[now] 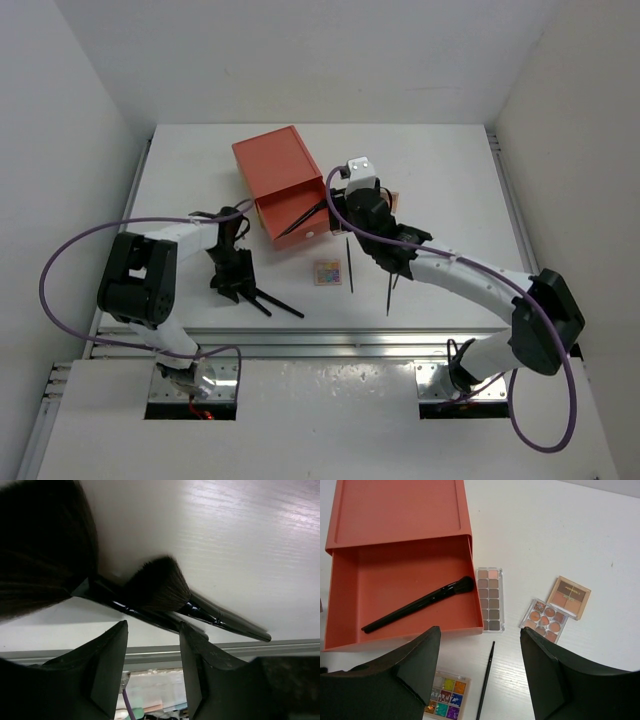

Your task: Organize the makeup

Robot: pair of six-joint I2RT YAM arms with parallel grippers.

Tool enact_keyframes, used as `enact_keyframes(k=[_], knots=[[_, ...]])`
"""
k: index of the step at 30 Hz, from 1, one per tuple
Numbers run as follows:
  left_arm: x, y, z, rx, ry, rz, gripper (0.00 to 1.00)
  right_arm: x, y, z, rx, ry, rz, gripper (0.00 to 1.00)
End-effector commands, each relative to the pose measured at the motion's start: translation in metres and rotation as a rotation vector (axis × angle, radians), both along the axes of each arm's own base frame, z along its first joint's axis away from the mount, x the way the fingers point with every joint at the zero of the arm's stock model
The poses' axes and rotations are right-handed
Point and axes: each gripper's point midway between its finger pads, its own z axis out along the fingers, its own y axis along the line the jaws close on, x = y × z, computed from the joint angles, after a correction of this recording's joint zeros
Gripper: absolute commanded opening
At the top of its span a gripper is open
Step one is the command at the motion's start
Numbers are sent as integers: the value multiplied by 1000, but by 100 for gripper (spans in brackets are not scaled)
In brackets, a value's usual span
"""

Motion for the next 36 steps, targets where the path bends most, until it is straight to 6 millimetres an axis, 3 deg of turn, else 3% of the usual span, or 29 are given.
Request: enact_keyframes(k=[1, 7, 11, 14, 20, 22, 24, 28, 29, 32, 33, 35, 36], knots=[[-6, 2, 4, 7, 26, 21, 51, 9, -1, 10, 13, -36, -18, 65], [-21, 13, -14, 38, 76, 42, 47, 14, -3, 6, 13, -32, -31, 65], [-15, 24, -15, 47, 67, 98, 47, 17, -5, 6, 4, -33, -26, 65], [-19, 34, -20, 71, 76, 125, 41, 19, -6, 6, -1, -36, -31, 65], [-26, 49, -28, 83, 96, 184, 14, 24, -8, 6, -3, -34, -34, 65], [-19, 56, -24, 78, 64, 222, 0, 26, -10, 6, -11, -27, -37, 65], [-20, 62, -24, 85, 58, 231, 0, 29, -12, 7, -5, -23, -49, 65], [-2, 75, -7, 88, -12, 261, 0, 35, -31, 3, 26, 8, -107, 65], [16, 83, 6, 95, -67, 269, 0, 35, -34, 5, 35, 14, -113, 65], [39, 104, 34, 154, -152, 253, 0, 43, -51, 2, 51, 42, -143, 65], [56, 110, 54, 173, -213, 243, 0, 45, -68, -4, 35, 81, -177, 65], [68, 123, 74, 221, -268, 222, 0, 45, -78, -10, 55, 119, -207, 65], [81, 127, 92, 235, -325, 217, 0, 43, -97, -22, 44, 164, -247, 65]])
